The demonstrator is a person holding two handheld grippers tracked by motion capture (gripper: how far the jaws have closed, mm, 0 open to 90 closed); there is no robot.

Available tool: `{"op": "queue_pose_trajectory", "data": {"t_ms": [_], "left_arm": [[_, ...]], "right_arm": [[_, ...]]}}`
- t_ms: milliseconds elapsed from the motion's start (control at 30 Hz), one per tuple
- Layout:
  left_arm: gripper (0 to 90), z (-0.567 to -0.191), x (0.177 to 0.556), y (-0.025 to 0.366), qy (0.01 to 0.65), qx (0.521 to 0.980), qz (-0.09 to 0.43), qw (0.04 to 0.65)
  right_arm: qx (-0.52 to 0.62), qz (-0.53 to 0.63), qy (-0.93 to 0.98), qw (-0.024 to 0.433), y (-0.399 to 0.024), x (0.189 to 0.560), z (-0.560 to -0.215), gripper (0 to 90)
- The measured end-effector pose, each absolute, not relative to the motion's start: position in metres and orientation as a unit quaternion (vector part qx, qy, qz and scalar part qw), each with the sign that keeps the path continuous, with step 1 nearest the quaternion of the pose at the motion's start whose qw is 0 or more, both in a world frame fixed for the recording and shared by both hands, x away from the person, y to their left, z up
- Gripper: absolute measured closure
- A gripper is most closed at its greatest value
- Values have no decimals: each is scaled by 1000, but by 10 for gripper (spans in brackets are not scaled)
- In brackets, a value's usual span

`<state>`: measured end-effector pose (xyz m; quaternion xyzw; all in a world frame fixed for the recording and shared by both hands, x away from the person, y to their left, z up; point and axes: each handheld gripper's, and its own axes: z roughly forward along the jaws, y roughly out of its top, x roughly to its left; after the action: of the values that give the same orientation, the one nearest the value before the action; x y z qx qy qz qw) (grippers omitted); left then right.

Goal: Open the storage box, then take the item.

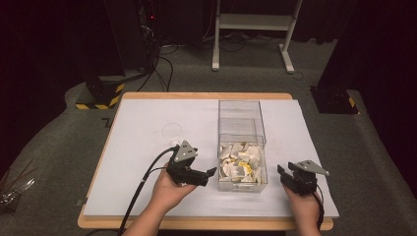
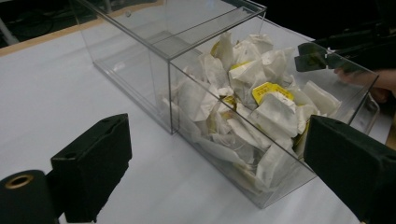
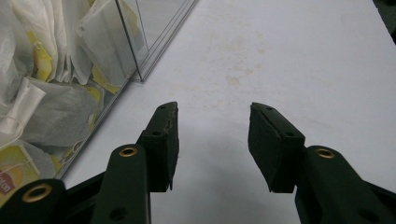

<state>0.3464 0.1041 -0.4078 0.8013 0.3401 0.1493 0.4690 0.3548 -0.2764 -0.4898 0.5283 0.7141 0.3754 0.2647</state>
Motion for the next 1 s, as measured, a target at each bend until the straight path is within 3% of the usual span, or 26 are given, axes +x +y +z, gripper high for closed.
{"op": "queue_pose_trajectory", "data": {"t_ms": [1000], "left_arm": [[189, -405, 359, 45, 293, 829, 109, 463]], "right_arm": [[533, 383, 708, 262, -279, 355, -490, 533]]}}
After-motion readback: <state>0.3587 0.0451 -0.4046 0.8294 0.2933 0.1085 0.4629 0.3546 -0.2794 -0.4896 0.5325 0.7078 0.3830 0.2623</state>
